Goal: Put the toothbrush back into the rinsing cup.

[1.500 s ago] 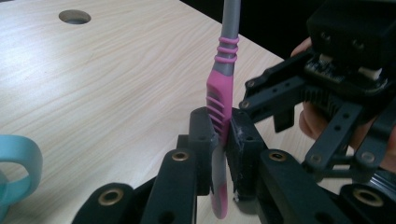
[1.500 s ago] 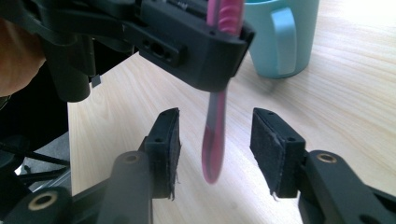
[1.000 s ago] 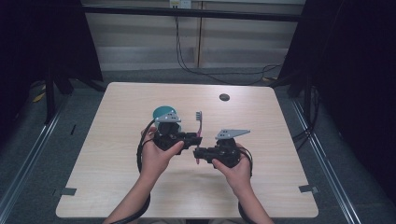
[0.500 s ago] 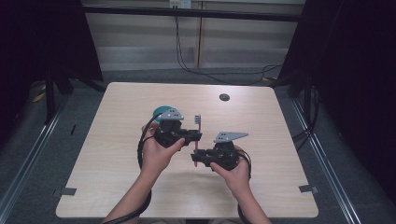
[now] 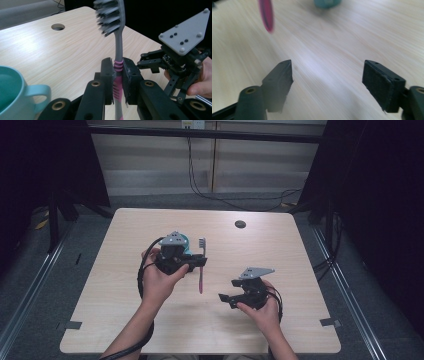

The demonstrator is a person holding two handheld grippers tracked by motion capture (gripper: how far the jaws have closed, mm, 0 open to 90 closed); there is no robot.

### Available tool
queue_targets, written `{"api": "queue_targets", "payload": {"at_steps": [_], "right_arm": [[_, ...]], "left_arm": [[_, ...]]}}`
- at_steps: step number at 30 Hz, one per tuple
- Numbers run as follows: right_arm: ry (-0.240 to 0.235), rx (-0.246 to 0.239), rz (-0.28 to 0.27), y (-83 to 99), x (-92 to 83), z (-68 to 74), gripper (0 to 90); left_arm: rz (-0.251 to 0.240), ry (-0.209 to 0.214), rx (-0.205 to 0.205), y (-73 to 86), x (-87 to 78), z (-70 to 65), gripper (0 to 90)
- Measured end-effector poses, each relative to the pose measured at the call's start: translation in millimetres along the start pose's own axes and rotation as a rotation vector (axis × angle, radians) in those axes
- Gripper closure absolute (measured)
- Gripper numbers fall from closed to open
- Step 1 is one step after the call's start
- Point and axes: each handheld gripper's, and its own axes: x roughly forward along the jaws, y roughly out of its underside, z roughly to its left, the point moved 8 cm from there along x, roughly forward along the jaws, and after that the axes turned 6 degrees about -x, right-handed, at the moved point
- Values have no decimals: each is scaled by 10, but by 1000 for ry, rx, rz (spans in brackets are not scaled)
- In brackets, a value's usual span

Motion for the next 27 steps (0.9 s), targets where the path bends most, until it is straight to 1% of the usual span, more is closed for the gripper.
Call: {"api": "queue_targets", "payload": {"at_steps": [2,4,9,11,13,15,16,18,20,23,24,25,27], "right_arm": [[21,-6,26,75,-4,-29,212],[28,-8,39,122,-6,-46,195],[57,14,67,230,-11,-101,185],[73,2,79,261,-7,-116,179],[74,-5,97,308,1,-107,150],[89,-19,109,357,14,-113,151],[94,-17,118,387,19,-110,151],[90,-19,116,438,39,-105,150],[101,-23,127,476,53,-107,151],[110,-36,120,487,48,-111,147],[112,-47,121,489,51,-115,146],[118,-54,124,494,52,-114,141],[121,-53,115,499,54,-109,136]], "left_arm": [[-1,-3,3,-9,-13,15,808],[3,-10,5,-13,-28,31,808],[8,-26,-1,-35,-73,89,808],[9,-32,-1,-50,-93,111,808],[8,-34,-1,-66,-113,124,808],[5,-40,-1,-87,-131,143,808],[5,-45,0,-97,-141,155,808],[5,-50,-4,-116,-157,174,808],[-1,-50,-8,-138,-173,195,808],[-12,-52,-19,-177,-201,228,808],[-15,-52,-21,-188,-206,239,808],[-11,-57,-18,-193,-216,252,808],[-22,-56,-30,-217,-228,268,808]]}}
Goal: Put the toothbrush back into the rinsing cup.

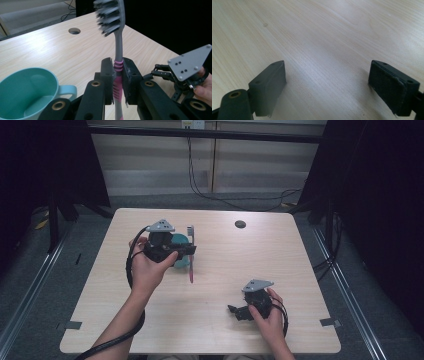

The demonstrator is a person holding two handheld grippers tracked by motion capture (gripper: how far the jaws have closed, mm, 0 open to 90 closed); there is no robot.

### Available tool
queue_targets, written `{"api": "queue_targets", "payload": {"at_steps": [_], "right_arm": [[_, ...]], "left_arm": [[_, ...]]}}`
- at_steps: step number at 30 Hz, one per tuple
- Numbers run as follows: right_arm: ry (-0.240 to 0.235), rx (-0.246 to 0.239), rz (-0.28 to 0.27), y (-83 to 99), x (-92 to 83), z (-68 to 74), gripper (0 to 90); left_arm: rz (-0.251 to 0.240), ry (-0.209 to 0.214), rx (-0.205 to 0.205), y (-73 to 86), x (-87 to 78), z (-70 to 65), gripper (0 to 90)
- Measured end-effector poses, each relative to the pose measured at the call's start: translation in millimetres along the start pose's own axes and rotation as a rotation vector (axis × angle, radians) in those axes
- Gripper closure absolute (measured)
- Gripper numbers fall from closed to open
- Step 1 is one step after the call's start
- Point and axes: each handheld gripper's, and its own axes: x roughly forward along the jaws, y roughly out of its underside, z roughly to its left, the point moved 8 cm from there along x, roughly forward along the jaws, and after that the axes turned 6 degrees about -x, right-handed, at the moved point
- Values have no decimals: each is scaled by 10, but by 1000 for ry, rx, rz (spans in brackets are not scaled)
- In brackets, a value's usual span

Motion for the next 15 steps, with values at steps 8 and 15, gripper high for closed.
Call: {"api": "queue_targets", "payload": {"at_steps": [8,15], "right_arm": [[12,6,-33,20,-2,4,134],[12,6,-34,20,-1,4,133]], "left_arm": [[-14,-9,-12,-93,-21,69,808],[-24,-21,-12,-178,3,102,808]]}}
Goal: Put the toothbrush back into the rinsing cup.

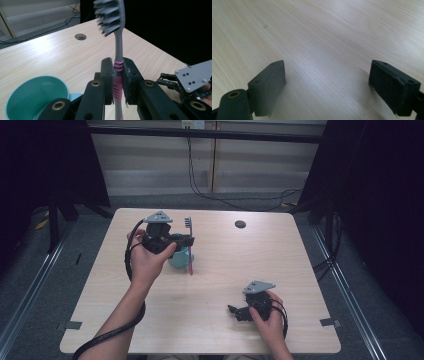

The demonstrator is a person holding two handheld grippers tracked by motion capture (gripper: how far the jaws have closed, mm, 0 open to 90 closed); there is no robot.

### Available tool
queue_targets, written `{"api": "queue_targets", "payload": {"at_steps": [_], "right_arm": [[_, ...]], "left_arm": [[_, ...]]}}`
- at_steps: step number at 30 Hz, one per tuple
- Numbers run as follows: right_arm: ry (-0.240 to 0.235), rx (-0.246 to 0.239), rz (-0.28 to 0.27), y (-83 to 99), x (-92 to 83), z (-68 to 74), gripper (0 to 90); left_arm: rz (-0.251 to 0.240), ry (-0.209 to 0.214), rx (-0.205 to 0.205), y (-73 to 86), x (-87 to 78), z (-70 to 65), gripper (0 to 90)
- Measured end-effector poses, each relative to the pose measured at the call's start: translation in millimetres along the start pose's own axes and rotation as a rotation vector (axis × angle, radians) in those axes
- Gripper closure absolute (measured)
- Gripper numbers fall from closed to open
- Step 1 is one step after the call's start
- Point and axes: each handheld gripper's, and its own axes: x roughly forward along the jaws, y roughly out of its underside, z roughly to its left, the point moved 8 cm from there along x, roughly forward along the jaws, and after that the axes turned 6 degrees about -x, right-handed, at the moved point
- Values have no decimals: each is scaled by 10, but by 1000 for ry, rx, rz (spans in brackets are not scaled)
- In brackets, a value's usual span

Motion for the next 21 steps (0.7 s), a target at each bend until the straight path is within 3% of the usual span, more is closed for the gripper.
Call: {"api": "queue_targets", "payload": {"at_steps": [21], "right_arm": [[0,-3,-3,-3,3,-1,133]], "left_arm": [[-18,-23,-7,-267,7,147,808]]}}
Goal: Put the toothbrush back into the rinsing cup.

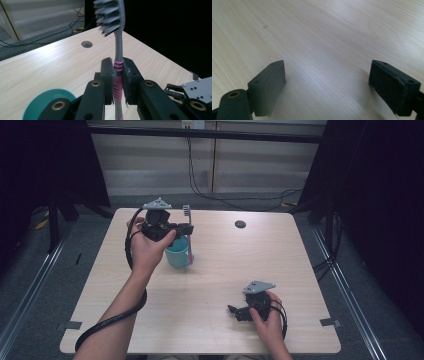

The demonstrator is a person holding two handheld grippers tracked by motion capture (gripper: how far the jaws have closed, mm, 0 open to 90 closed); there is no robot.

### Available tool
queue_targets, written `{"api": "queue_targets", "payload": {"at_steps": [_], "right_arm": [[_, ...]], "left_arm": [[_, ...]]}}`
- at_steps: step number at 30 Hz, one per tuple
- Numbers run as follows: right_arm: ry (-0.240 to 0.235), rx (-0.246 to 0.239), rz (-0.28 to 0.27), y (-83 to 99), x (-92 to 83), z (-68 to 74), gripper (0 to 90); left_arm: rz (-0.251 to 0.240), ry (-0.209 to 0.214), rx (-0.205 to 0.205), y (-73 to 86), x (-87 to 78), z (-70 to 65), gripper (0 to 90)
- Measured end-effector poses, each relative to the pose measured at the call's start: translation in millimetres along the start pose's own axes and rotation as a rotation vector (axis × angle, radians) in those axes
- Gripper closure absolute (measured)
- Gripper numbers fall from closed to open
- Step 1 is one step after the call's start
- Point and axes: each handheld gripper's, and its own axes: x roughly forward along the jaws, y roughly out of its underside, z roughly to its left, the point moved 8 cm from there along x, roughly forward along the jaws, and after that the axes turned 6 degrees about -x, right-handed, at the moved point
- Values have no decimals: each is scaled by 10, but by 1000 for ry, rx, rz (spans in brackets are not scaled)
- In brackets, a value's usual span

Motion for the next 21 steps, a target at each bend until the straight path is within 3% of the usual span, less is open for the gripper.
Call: {"api": "queue_targets", "payload": {"at_steps": [21], "right_arm": [[1,1,0,0,0,0,132]], "left_arm": [[-22,-65,-10,-164,16,279,808]]}}
